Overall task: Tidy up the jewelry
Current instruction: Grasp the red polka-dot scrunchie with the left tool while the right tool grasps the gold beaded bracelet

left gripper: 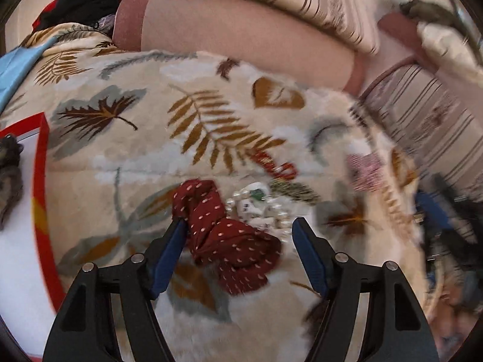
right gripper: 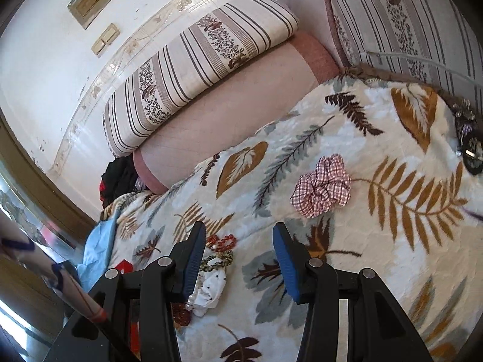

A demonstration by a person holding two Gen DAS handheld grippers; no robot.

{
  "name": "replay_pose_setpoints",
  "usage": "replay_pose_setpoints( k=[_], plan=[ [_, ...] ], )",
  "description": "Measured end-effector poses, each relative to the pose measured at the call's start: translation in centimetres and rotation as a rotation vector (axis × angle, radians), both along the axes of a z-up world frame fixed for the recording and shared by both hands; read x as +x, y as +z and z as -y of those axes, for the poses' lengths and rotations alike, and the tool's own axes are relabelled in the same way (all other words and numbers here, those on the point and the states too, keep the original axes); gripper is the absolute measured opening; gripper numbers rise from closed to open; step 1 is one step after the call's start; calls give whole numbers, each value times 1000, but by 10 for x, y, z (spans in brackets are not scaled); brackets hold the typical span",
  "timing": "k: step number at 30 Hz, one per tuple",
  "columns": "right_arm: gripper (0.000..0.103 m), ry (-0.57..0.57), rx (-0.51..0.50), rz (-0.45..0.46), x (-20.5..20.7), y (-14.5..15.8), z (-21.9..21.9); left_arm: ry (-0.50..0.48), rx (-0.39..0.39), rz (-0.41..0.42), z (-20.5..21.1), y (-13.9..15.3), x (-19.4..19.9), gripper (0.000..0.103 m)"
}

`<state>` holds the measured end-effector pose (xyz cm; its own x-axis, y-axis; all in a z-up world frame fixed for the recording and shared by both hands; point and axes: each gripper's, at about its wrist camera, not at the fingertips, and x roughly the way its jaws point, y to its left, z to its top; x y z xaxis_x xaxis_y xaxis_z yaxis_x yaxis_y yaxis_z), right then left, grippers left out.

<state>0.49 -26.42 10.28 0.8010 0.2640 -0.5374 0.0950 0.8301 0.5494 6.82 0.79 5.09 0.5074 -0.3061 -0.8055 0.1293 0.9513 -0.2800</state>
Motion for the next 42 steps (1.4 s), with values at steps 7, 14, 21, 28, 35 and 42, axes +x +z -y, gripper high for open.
replay_pose_setpoints(
  k=[7,14,21,28,35,42],
  plan=[
    [50,128,-35,6,18,-3,-21,0,34,45,-20,-6,-23,14],
    [40,354,-230,-30,45,-26,-96,-27,44,187,-48,26,-72,14],
    [38,405,-480,-92,61,-60,-132,-47,4,197,-60,21,-60,14],
    [9,379,-492,-166,74,-79,-125,-55,-7,186,-62,17,-49,14],
    [8,259,-247,-109,63,-49,-86,-63,-6,212,-61,19,-52,14],
    [9,245,-53,-15,46,-27,-72,-74,-6,223,-58,22,-55,14]
  ],
)
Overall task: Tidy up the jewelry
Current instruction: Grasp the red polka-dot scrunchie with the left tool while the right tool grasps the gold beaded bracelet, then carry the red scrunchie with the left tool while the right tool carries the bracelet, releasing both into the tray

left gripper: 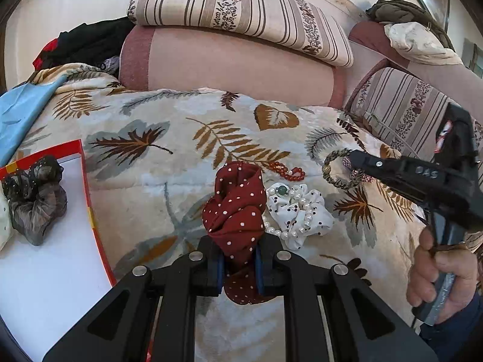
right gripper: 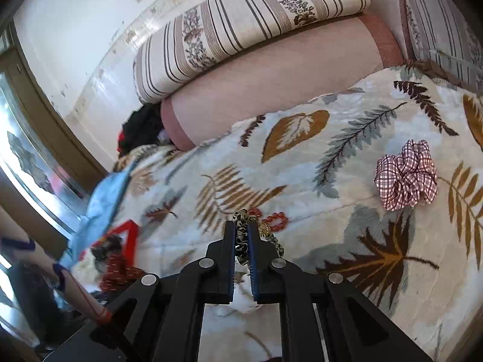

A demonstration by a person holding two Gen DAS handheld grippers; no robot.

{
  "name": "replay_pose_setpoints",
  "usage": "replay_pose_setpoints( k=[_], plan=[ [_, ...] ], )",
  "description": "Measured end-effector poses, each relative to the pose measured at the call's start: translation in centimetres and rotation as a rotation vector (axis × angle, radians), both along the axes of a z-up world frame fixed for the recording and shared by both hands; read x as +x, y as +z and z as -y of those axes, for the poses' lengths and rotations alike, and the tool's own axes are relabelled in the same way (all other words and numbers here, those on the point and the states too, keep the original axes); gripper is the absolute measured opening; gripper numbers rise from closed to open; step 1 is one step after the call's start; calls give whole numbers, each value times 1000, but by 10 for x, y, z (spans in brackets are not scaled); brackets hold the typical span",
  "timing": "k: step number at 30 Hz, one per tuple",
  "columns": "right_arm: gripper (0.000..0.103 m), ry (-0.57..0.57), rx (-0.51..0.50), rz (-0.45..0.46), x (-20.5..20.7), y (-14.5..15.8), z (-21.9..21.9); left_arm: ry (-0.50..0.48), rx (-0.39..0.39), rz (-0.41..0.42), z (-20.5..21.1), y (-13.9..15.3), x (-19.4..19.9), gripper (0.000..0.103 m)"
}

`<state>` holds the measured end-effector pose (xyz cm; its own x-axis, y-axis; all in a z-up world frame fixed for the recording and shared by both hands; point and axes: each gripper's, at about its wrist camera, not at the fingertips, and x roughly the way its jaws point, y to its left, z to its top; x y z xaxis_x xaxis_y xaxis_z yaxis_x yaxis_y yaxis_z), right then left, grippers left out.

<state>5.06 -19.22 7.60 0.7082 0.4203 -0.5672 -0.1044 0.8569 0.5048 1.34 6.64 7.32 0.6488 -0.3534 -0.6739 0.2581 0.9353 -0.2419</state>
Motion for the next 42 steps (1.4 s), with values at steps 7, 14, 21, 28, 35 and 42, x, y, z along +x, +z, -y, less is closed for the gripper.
replay_pose_setpoints(
  k=[7,14,21,28,35,42],
  plan=[
    [9,27,7,21,-12,6,-9,-1,14,5,0,1,1,14],
    [9,65,-18,33,-15,7,-23,3,20,11,-2,1,1,14],
    [9,78,-19,31,-16,5,-27,4,20,12,-3,2,1,14],
    [9,104,-21,40,-19,6,-36,11,20,13,-7,4,2,14],
    [9,150,-18,56,-23,9,-54,28,33,31,-18,10,-4,14],
    [9,205,-27,74,-28,11,-80,67,29,39,-40,16,-10,14]
  ],
)
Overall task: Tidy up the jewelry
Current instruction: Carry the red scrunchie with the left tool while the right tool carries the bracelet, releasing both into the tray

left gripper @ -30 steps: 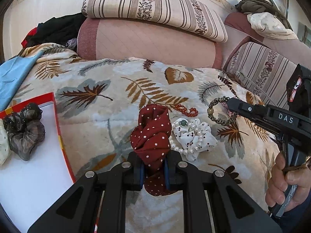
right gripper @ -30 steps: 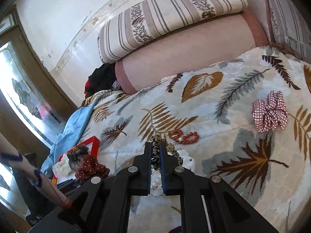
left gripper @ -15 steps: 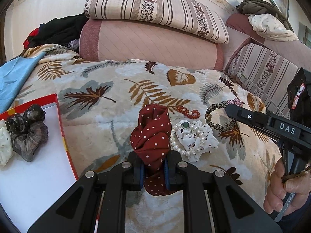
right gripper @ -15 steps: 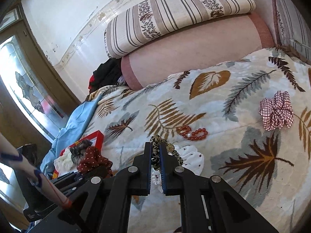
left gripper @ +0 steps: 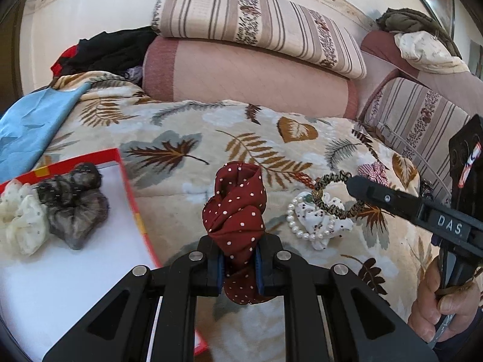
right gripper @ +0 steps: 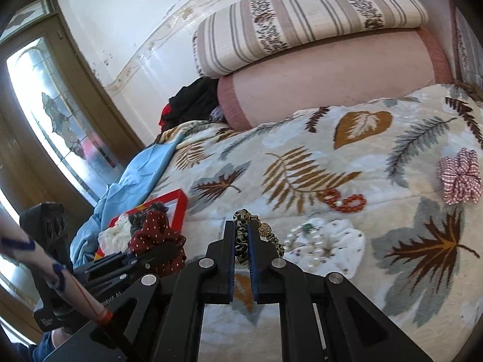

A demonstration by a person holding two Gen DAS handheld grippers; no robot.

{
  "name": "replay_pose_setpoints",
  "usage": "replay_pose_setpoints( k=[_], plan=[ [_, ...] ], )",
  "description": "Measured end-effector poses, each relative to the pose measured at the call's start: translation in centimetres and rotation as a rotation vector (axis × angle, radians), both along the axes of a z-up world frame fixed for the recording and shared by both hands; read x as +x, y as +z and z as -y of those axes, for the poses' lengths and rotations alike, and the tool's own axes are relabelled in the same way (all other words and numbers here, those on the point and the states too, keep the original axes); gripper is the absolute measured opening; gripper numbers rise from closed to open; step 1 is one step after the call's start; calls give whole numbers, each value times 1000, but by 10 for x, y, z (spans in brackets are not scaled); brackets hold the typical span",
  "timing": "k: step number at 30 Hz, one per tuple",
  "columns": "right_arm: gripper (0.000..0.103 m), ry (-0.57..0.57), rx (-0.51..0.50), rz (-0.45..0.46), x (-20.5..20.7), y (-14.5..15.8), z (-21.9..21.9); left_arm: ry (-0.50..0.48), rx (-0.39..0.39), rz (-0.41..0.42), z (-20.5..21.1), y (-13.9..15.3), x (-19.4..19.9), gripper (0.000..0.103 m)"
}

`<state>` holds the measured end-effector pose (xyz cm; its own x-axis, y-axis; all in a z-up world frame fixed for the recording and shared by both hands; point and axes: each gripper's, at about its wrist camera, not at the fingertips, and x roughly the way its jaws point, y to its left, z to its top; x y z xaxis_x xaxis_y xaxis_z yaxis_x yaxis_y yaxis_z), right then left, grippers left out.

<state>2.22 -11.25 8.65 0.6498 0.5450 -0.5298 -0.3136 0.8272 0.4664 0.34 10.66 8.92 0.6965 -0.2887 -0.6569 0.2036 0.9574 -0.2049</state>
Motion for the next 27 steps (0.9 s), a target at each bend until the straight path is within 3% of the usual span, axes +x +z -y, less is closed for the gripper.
replay_pose_setpoints(
  k=[12,17,23,27],
  plan=[
    [9,88,28,29,-18,13,-70,90,-24,38,-65,26,-19,15],
    [9,144,55,19,-18,20,-110,203,-7,28,-124,40,-33,15],
    [9,226,19,13,-18,22,-161,344,-21,-40,-198,25,-42,15],
    [9,277,1,-10,-14,14,-197,389,-54,-85,-227,8,-42,15]
  ],
)
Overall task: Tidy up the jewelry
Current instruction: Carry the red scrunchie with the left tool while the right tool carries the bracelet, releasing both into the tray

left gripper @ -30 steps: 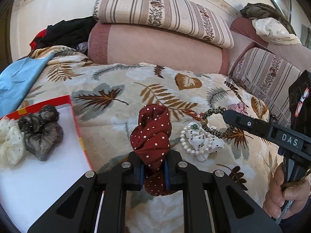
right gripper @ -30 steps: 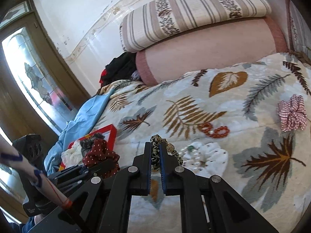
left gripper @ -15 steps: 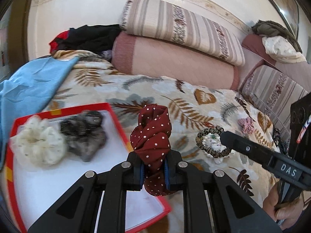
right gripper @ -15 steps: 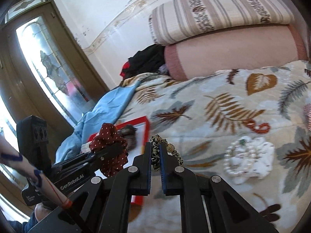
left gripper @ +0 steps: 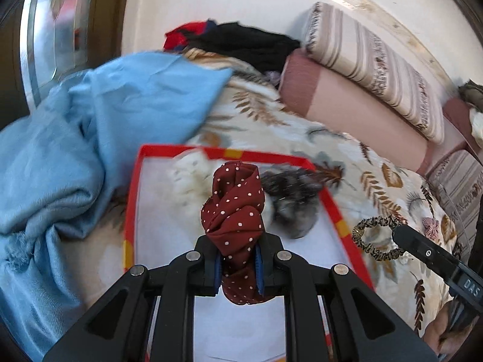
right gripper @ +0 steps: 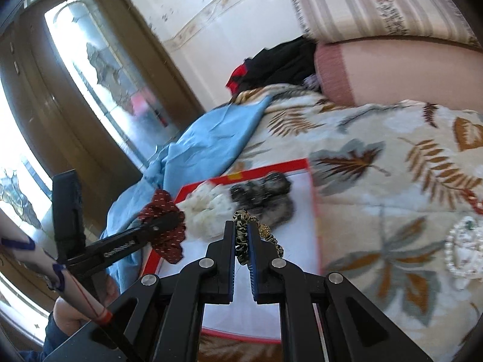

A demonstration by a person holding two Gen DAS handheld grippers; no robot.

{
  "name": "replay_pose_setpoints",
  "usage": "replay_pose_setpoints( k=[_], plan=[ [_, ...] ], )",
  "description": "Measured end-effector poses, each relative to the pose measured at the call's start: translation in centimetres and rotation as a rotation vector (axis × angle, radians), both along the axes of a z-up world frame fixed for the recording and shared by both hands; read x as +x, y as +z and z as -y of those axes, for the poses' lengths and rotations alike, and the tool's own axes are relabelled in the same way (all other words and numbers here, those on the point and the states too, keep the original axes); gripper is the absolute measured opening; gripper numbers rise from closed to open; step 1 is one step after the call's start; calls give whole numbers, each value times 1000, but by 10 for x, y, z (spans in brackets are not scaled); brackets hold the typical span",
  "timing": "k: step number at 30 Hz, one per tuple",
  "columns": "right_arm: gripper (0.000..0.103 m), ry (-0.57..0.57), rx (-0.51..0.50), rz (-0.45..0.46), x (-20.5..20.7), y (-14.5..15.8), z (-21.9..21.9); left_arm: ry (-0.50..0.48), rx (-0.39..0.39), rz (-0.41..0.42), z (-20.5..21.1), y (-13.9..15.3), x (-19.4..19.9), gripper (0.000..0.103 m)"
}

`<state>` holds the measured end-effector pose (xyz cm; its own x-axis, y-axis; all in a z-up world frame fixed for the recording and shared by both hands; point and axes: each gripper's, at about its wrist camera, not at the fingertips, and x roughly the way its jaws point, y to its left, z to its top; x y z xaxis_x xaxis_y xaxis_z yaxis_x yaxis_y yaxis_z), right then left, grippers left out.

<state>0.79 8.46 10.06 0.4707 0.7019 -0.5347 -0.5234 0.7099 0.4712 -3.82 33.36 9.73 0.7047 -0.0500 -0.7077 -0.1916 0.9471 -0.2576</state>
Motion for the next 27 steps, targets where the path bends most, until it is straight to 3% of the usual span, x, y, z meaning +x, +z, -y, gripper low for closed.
replay_pose_setpoints(
  k=[13,23,27],
  plan=[
    [9,54,-102,-55,16,-35,-76,9,-22,-110,-15,-30,18,15],
    [9,85,-145,-121,17,-62,-91,20,-6,-141,-15,-35,23,15],
    [11,88,-158,-146,18,-69,-92,32,-7,-149,-16,-37,24,23]
  ],
)
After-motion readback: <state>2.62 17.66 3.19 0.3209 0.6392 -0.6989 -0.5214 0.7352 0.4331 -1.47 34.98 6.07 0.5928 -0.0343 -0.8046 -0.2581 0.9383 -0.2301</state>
